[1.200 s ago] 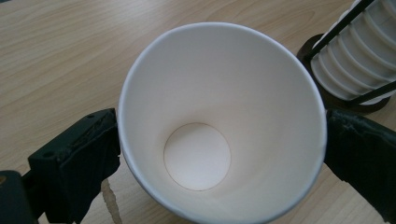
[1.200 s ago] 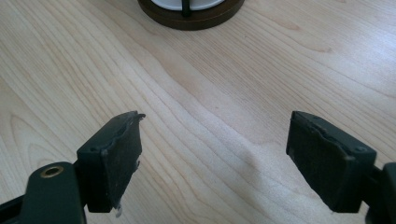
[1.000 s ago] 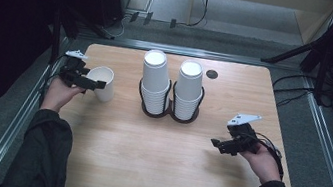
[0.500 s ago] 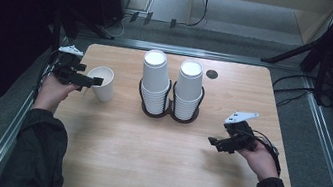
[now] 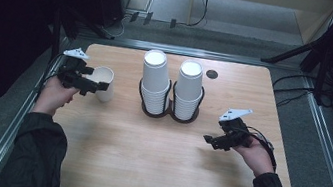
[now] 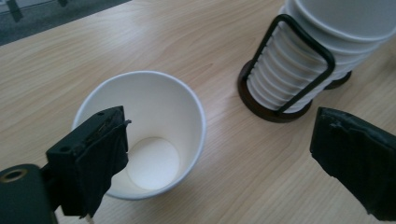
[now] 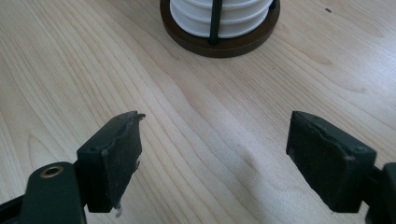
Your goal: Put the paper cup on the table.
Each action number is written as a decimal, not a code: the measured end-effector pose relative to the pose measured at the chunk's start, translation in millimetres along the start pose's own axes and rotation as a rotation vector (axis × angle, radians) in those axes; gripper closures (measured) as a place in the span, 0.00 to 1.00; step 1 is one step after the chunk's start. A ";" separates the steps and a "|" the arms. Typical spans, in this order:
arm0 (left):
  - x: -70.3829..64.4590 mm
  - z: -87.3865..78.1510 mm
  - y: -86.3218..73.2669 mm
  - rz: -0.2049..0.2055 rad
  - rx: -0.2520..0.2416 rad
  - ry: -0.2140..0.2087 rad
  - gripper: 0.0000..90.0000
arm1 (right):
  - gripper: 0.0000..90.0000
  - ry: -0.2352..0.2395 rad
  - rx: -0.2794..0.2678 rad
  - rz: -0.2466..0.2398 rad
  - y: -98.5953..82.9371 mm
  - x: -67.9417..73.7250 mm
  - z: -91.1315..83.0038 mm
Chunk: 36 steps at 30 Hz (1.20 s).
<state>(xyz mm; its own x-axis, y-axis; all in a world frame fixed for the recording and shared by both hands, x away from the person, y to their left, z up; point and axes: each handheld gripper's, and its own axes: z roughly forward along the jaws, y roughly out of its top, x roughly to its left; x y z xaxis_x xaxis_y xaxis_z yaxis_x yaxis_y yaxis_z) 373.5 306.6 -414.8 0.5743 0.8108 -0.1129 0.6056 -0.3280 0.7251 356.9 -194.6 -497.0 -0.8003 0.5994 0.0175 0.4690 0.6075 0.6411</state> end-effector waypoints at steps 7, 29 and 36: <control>-25.5 4.5 4.4 0.079 -0.008 0.002 0.06 | 0.20 0.015 -0.002 -0.014 6.3 1.4 3.7; -79.9 30.1 -6.6 0.146 0.006 -0.024 0.06 | 0.20 0.044 -0.014 -0.043 21.4 2.7 11.5; -93.8 42.0 -12.8 0.168 0.035 -0.036 0.06 | 0.20 0.055 -0.007 -0.056 25.0 4.3 14.9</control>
<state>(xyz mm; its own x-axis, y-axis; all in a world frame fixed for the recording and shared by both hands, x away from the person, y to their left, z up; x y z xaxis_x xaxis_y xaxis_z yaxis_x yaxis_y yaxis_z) 335.0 214.4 -442.1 0.6878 0.7257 -0.0171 0.5181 -0.4743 0.7117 370.8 -169.0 -492.3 -0.8443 0.5353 0.0235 0.4208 0.6353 0.6475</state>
